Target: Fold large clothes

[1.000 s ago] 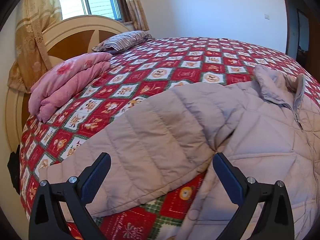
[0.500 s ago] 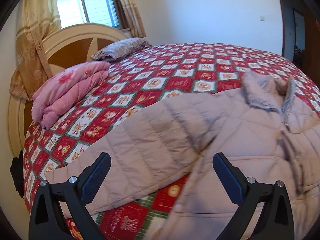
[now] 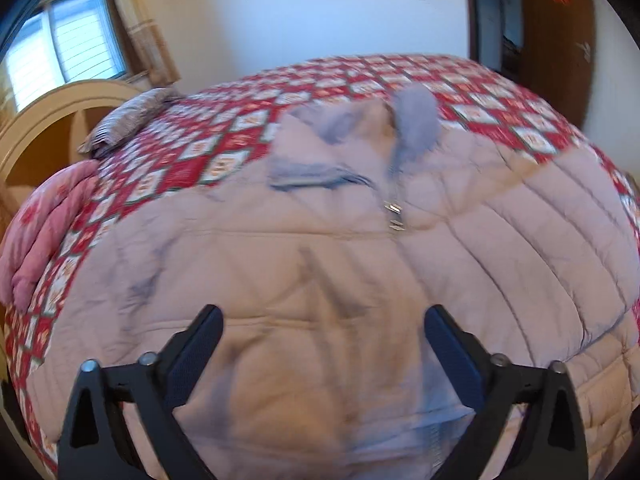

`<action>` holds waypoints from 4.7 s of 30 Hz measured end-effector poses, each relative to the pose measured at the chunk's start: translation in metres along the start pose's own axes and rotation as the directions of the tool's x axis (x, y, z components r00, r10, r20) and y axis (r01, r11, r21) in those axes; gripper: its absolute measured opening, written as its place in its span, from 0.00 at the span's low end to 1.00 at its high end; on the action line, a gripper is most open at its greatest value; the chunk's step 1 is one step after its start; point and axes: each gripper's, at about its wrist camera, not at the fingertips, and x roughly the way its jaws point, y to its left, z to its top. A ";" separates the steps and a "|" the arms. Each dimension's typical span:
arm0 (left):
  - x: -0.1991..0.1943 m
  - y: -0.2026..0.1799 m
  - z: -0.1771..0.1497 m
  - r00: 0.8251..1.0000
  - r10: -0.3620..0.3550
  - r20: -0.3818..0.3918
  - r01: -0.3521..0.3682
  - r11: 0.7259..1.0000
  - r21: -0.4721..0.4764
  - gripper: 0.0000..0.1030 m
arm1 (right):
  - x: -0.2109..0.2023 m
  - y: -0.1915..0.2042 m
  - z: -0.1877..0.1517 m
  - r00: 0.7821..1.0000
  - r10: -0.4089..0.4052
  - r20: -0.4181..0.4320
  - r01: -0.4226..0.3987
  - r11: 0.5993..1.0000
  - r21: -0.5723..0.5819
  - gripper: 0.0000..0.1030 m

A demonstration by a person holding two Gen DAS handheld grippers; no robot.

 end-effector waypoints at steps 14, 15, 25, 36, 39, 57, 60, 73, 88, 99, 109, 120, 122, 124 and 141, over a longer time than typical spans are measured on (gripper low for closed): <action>-0.016 0.041 -0.006 0.994 0.051 0.094 -0.051 0.999 -0.004 0.14 | 0.021 -0.016 -0.033 0.997 0.025 -0.068 -0.021 0.998 0.060 0.88; -0.014 0.048 -0.009 0.994 0.064 0.092 -0.065 0.998 0.003 0.17 | 0.021 -0.016 -0.033 0.997 0.026 -0.068 -0.021 0.998 0.061 0.88; -0.022 0.089 -0.007 0.956 0.265 0.127 -0.245 0.957 -0.153 0.67 | -0.005 -0.027 -0.010 0.996 0.084 -0.004 -0.083 0.993 0.088 0.88; -0.020 0.045 0.031 0.968 0.199 0.154 -0.174 0.972 -0.159 0.74 | 0.067 -0.040 0.112 0.996 0.035 0.079 -0.052 0.973 0.224 0.65; 0.014 0.035 0.029 0.959 0.264 0.102 -0.252 0.961 -0.116 0.74 | 0.100 -0.021 0.123 0.996 0.077 0.047 -0.085 0.977 0.193 0.65; 0.082 0.057 -0.001 0.958 0.286 0.012 -0.283 0.953 -0.111 0.89 | 0.174 0.024 0.080 0.987 0.114 -0.116 -0.106 0.992 0.072 0.68; 0.084 0.054 -0.002 0.957 0.290 0.011 -0.287 0.951 -0.110 0.90 | 0.177 0.031 0.080 0.988 0.087 -0.126 -0.082 0.996 0.045 0.70; 0.087 0.053 -0.003 0.957 0.289 0.006 -0.286 0.951 -0.113 0.92 | 0.177 0.037 0.078 0.990 0.032 -0.137 -0.033 0.999 -0.005 0.71; 0.088 0.055 -0.004 0.958 0.286 0.005 -0.284 0.952 -0.117 0.93 | 0.179 0.043 0.077 0.990 -0.011 -0.141 0.005 0.999 -0.043 0.71; 0.087 0.055 -0.004 0.959 0.284 0.006 -0.281 0.952 -0.118 0.93 | 0.178 0.045 0.076 0.990 -0.024 -0.141 0.017 0.998 -0.055 0.71; 0.084 0.059 -0.001 0.965 0.263 -0.002 -0.262 0.959 -0.108 0.93 | 0.179 0.048 0.076 0.988 -0.057 -0.143 0.046 0.996 -0.079 0.74; -0.049 0.188 -0.042 0.928 0.325 0.181 -0.300 0.942 -0.154 0.93 | 0.101 0.026 0.068 0.995 0.037 -0.093 -0.036 0.999 0.007 0.93; -0.052 0.236 -0.072 0.905 0.407 0.127 -0.378 0.904 -0.200 0.93 | 0.082 0.031 0.053 0.991 0.089 -0.100 -0.091 0.996 -0.014 0.93; -0.050 0.292 -0.107 0.858 0.513 0.035 -0.487 0.833 -0.262 0.93 | 0.067 0.039 0.037 0.989 0.112 -0.100 -0.118 0.992 -0.054 0.93; -0.045 0.373 -0.156 0.938 0.329 -0.108 -0.337 0.798 -0.499 0.09 | -0.007 0.064 0.007 0.977 0.213 0.031 -0.208 0.971 -0.118 0.93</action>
